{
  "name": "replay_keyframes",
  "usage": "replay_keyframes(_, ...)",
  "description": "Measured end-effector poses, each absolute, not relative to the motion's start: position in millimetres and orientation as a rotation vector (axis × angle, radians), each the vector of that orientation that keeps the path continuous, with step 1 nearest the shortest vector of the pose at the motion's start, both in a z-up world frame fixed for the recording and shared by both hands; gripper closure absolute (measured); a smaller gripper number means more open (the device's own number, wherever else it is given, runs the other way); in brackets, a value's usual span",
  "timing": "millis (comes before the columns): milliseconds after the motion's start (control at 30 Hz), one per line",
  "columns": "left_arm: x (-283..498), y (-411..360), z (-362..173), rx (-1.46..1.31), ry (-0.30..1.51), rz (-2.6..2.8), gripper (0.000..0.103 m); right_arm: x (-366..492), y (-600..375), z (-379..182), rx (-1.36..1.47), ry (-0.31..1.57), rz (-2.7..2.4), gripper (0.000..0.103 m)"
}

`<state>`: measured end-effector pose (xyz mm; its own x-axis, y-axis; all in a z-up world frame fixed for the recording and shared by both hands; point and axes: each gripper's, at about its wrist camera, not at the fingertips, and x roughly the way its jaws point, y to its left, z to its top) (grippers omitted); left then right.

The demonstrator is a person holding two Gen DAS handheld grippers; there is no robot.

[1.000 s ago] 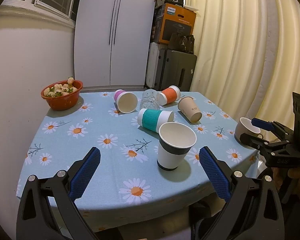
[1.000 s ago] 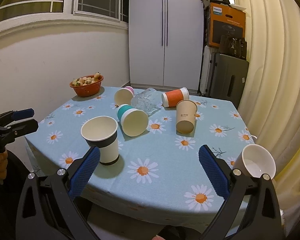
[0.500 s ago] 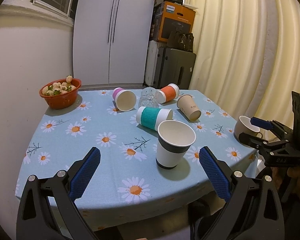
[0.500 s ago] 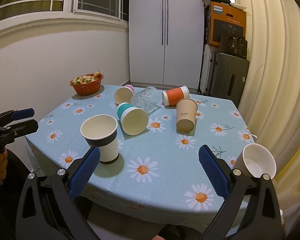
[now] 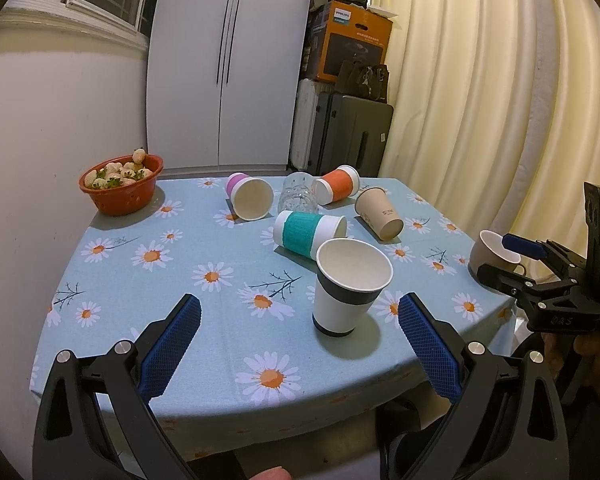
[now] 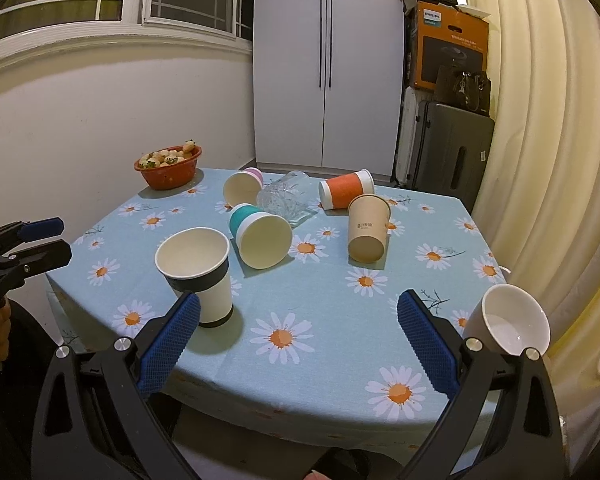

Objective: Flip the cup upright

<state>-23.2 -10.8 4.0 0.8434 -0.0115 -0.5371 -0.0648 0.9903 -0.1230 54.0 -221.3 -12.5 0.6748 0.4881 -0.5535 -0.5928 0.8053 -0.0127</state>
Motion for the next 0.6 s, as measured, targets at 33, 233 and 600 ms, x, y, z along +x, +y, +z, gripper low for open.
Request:
replay_keyframes(33,-23.4,-11.0,4.0,-0.138,0.567,0.027,0.007,53.7,-221.7,-12.5,-0.198,0.562,0.612,0.005)
replay_keyframes(233,-23.9,-11.4,3.4,-0.139,0.568,0.027,0.007,53.2,-221.2,-11.6,-0.205,0.563,0.615,0.005)
replay_keyframes(600,-23.5,-11.7,3.1,-0.137,0.572,0.030,0.007,53.2,-220.7,-11.8,-0.207,0.562,0.613,0.005)
